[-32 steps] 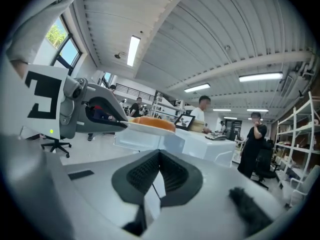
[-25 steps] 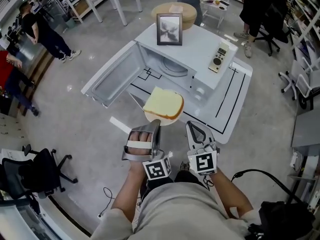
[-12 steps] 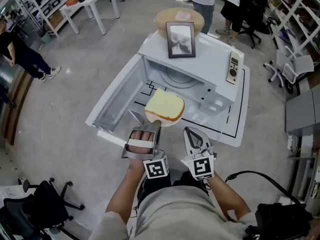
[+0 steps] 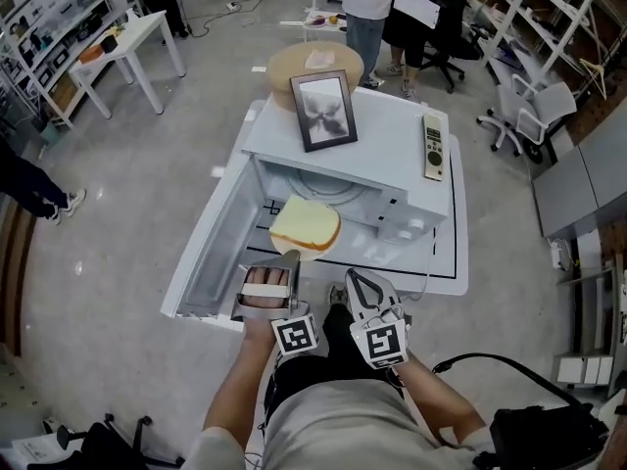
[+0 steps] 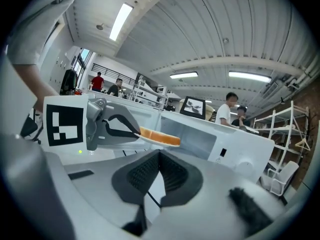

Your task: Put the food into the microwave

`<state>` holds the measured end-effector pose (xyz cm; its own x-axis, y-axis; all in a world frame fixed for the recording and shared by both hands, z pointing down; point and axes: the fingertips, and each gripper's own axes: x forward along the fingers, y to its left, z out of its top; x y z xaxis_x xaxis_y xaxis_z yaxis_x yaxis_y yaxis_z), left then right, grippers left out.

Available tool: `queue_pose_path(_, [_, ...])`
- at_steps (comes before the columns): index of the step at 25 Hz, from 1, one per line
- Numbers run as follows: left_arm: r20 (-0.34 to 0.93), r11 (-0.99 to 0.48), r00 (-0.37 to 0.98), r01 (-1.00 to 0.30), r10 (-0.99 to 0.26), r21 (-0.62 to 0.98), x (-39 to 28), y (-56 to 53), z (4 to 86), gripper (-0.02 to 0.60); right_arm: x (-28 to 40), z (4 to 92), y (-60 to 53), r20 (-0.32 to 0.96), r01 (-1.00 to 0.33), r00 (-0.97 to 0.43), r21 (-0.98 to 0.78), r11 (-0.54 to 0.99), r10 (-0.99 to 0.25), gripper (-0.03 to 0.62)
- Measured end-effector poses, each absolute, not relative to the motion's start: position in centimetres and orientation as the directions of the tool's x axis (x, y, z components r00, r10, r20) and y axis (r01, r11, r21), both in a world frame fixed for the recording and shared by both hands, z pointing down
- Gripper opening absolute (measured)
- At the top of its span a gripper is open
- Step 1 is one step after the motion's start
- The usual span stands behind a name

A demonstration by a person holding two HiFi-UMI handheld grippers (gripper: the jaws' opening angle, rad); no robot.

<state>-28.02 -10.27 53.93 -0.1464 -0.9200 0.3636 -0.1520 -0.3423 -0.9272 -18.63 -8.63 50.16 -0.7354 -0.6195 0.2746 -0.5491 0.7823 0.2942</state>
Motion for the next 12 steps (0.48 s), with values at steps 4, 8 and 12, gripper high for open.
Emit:
queue_pose_path(4, [0.365,-0.353,-0.146,-0.101,-0.920,-0.930,-28.4,-13.1,55.2,0.023,-19.0,50.8,-10.8,0.261,-0.560,-0.733,0.293,0.775,-0.628,0.011])
queue_pose_path(8, [0.365,-0.355,-0.156,-0.088,-0.918,-0.931,-28.9,-15.9,56.1,0.023,-19.5,51.3,-12.7,0.261,-0.551,-0.736,0.307,0.776,-0.625,0.011])
queue_pose_path(12, [0.357,-0.350,-0.155,-0.071,-0.921,-0.934,-29.2,-18.6,56.7,0.023,-19.6,52.0,-14.7,0.261,-0.561,-0.731,0.294,0.774,-0.630,0.011])
